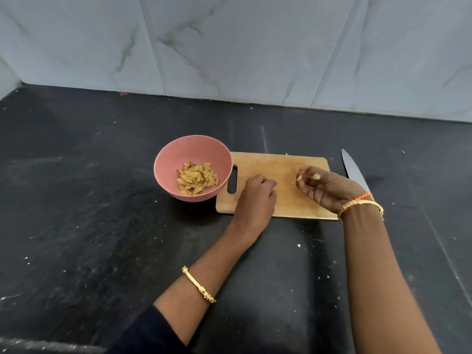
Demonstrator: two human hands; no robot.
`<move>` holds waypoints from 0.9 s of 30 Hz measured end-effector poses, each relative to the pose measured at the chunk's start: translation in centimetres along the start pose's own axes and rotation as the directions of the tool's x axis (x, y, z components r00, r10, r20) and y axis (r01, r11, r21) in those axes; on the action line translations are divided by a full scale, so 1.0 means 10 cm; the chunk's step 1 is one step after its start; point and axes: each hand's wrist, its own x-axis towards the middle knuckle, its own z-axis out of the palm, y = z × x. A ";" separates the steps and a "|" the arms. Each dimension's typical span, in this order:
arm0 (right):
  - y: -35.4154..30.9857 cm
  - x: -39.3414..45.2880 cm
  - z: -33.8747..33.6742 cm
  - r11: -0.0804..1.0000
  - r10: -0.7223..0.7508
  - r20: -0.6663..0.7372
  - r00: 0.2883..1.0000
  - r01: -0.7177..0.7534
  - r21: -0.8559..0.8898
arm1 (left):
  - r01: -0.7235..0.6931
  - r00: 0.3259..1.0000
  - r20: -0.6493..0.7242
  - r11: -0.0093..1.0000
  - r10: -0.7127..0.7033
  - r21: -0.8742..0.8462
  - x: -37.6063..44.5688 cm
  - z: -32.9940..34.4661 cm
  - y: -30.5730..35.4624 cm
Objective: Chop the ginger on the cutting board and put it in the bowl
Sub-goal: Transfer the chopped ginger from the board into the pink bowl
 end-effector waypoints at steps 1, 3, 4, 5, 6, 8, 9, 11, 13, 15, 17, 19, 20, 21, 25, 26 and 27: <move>0.01 0.01 -0.03 0.990 0.011 0.068 0.998 -0.020 0.143 | 0.017 1.000 0.021 0.999 -0.018 0.034 0.02 0.01 0.01; 0.06 0.03 -0.05 0.955 0.029 0.137 0.990 -0.068 0.290 | 0.033 0.998 0.052 0.995 -0.038 0.097 0.07 -0.01 0.05; 0.08 0.03 -0.02 0.951 0.044 0.140 0.989 -0.084 0.299 | 0.036 0.996 0.072 0.992 -0.044 0.119 0.10 -0.03 0.07; 0.08 0.02 0.04 0.953 0.063 0.136 0.989 -0.101 0.286 | 0.035 0.994 0.093 0.990 -0.048 0.136 0.11 -0.06 0.09; 0.07 0.03 0.08 0.957 0.088 0.134 0.987 -0.120 0.263 | 0.033 0.992 0.118 0.989 -0.050 0.144 0.12 -0.08 0.11; 0.04 0.05 0.14 0.961 0.097 0.143 0.985 -0.130 0.244 | 0.022 0.985 0.168 0.989 -0.047 0.145 0.13 -0.13 0.11; 0.02 0.05 0.16 0.965 0.093 0.137 0.986 -0.123 0.230 | 0.008 0.982 0.186 0.987 -0.038 0.160 0.13 -0.15 0.11; -0.01 0.06 0.19 0.983 0.090 0.120 0.989 -0.108 0.149 | -0.024 0.977 0.211 0.973 -0.025 0.229 0.14 -0.19 0.12; -0.01 0.08 0.22 0.993 0.097 0.099 0.990 -0.103 0.058 | -0.078 0.973 0.230 0.943 0.002 0.324 0.17 -0.24 0.16; -0.01 0.10 0.24 0.996 0.093 0.031 0.995 -0.093 -0.009 | -0.153 0.962 0.270 0.907 0.046 0.392 0.17 -0.25 0.22; -0.02 0.10 0.25 0.993 0.070 -0.068 0.995 -0.077 -0.092 | -0.202 0.951 0.302 0.878 0.070 0.435 0.17 -0.23 0.25; -0.03 0.11 0.24 0.985 0.048 -0.138 0.989 -0.069 -0.156 | -0.205 0.954 0.290 0.875 0.078 0.439 0.18 -0.21 0.22; -0.04 0.10 0.25 0.980 0.046 -0.154 0.987 -0.074 -0.183 | -0.200 0.956 0.281 0.879 0.078 0.434 0.19 -0.20 0.20; -0.04 0.10 0.26 0.974 0.050 -0.161 0.986 -0.084 -0.212 | -0.189 0.960 0.270 0.882 0.074 0.431 0.21 -0.18 0.18; -0.08 0.09 0.33 0.939 -0.034 -0.221 0.975 -0.045 -0.342 | -0.144 0.966 0.258 0.888 0.029 0.437 0.24 -0.13 0.21; -0.09 0.08 0.35 0.946 -0.060 -0.222 0.973 -0.016 -0.325 | -0.133 0.967 0.253 0.888 0.019 0.441 0.25 -0.12 0.22; -0.10 0.08 0.37 0.960 -0.073 -0.209 0.975 0.012 -0.279 | -0.120 0.969 0.246 0.889 0.008 0.442 0.27 -0.11 0.24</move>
